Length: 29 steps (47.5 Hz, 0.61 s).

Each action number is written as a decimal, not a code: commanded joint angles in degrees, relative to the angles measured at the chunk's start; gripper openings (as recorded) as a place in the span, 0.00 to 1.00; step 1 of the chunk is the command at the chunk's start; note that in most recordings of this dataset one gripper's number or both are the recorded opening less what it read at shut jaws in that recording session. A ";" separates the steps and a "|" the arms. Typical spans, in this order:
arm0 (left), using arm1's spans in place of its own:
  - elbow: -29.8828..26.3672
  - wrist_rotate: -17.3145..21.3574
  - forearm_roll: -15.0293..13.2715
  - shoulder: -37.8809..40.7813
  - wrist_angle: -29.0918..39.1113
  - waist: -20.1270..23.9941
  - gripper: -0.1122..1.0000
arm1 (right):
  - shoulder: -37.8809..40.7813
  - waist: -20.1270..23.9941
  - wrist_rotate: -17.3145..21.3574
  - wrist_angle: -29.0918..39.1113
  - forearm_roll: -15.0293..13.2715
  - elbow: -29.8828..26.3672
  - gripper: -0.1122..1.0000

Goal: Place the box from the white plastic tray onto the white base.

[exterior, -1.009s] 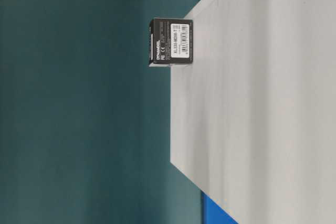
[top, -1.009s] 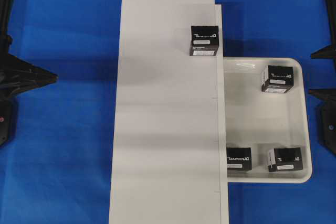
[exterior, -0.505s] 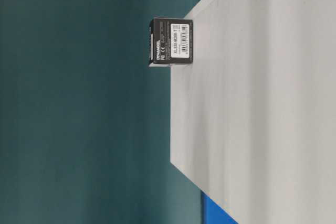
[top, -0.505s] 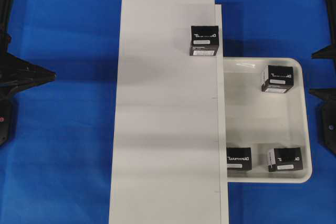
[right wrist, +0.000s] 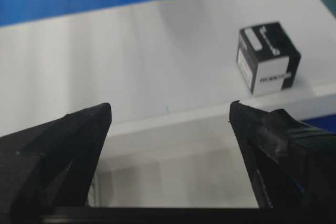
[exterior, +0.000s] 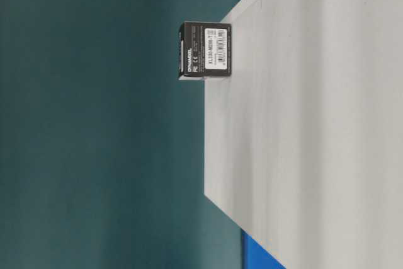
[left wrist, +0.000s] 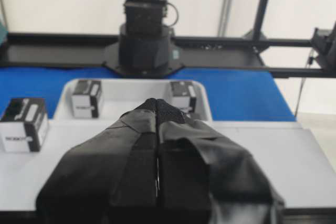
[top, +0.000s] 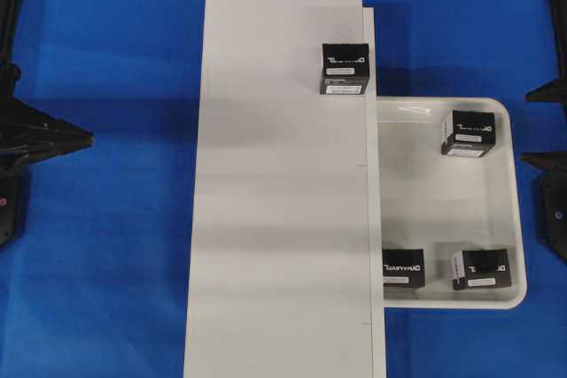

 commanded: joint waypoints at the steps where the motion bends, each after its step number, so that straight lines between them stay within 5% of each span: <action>1: -1.32 -0.09 0.18 0.09 -0.53 0.09 0.04 | -0.53 -0.09 -0.09 0.09 0.18 -0.35 0.98; 29: -1.05 0.00 0.09 -0.70 0.00 0.00 0.04 | -2.90 -0.44 -0.09 0.88 0.18 1.67 0.98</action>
